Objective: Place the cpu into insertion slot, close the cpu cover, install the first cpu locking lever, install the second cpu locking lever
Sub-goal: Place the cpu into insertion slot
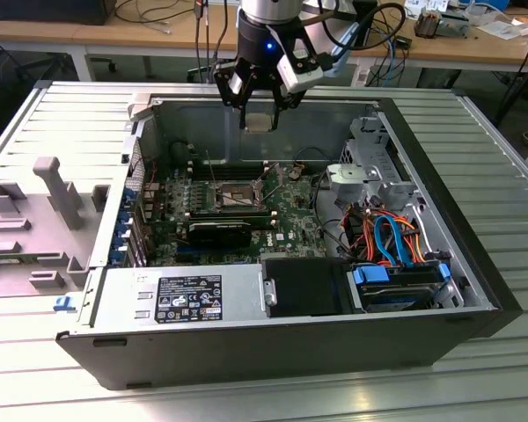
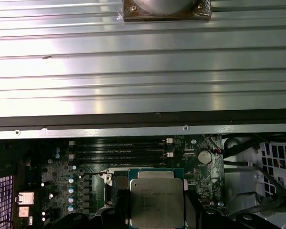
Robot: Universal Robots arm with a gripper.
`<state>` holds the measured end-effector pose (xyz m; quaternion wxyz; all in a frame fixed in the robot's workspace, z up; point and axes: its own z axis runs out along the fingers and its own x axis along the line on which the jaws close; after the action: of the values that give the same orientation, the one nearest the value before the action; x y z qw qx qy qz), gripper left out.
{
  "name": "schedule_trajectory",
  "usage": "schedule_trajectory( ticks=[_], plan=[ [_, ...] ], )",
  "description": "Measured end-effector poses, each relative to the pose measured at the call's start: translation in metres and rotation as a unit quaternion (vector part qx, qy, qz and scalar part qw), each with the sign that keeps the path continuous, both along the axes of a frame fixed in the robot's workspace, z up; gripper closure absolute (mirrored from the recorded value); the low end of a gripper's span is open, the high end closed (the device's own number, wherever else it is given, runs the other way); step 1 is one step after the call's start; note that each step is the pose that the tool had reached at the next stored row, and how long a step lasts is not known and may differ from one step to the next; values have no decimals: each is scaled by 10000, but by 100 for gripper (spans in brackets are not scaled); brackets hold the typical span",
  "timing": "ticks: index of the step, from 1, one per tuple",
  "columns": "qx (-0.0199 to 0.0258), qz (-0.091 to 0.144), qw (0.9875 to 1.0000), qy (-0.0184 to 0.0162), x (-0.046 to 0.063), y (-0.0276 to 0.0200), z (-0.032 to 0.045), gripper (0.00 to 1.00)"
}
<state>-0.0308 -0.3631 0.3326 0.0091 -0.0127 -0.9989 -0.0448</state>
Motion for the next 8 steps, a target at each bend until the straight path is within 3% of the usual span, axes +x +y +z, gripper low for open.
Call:
schedule_trajectory(
  ticks=[8],
  plan=[
    [0, 0, 10000, 0, 0, 0, -46, 45]
  ],
)
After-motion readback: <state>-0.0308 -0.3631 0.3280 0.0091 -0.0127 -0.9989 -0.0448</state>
